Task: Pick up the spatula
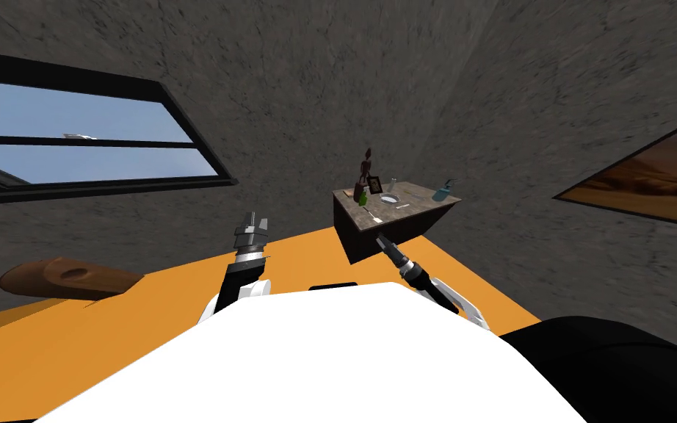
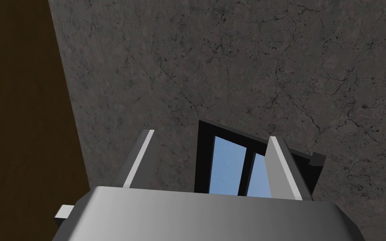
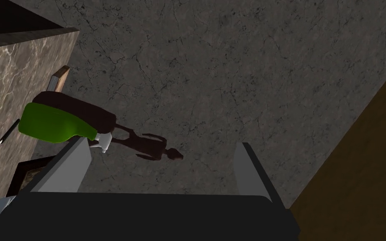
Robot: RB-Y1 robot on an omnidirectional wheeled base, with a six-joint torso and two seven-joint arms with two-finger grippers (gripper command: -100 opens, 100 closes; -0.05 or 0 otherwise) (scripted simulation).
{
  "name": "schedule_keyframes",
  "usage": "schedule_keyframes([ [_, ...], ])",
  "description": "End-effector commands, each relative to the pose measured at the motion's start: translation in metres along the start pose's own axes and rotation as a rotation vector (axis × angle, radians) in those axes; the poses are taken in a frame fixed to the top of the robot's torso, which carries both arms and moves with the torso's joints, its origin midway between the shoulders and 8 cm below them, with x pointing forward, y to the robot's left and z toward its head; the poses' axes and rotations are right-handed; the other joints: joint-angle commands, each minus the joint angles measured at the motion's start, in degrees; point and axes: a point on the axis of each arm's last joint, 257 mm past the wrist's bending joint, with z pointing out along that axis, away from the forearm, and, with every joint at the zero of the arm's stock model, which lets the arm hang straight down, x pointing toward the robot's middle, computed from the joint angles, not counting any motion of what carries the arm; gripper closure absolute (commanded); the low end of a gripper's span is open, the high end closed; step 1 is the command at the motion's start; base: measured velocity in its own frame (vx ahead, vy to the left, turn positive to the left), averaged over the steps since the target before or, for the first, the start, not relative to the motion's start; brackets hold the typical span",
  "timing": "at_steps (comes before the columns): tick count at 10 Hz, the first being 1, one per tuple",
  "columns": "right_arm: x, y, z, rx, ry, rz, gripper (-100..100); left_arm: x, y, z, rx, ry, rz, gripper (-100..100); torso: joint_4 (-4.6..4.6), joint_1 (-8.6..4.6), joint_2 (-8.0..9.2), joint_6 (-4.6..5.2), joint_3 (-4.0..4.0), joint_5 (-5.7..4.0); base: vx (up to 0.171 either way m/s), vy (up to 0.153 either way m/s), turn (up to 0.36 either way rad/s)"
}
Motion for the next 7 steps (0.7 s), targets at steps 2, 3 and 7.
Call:
schedule_keyframes([
  [2, 0.007, -0.03, -0.024, 0.087, 0.08, -0.035, -100, 0.0, 0.0, 0.0, 0.0, 0.0, 0.0, 0, 0.0, 0.01, -0.02, 0.01, -0.01, 0.0, -0.045, -0.002, 0.094],
  [3, 0.005, -0.033, -0.027, 0.1, 0.104, -0.052, -100, 0.0, 0.0, 0.0, 0.0, 0.0, 0.0, 0, 0.0, 0.05, -0.02, 0.0, -0.01, 0.01, -0.035, 0.001, 0.068],
  [7, 0.001, -0.076, -0.067, 0.227, 0.22, -0.117, -100, 0.0, 0.0, 0.0, 0.0, 0.0, 0.0, 0, -0.02, 0.05, -0.14, 0.0, -0.08, 0.01, -0.02, 0.002, 0.094],
])
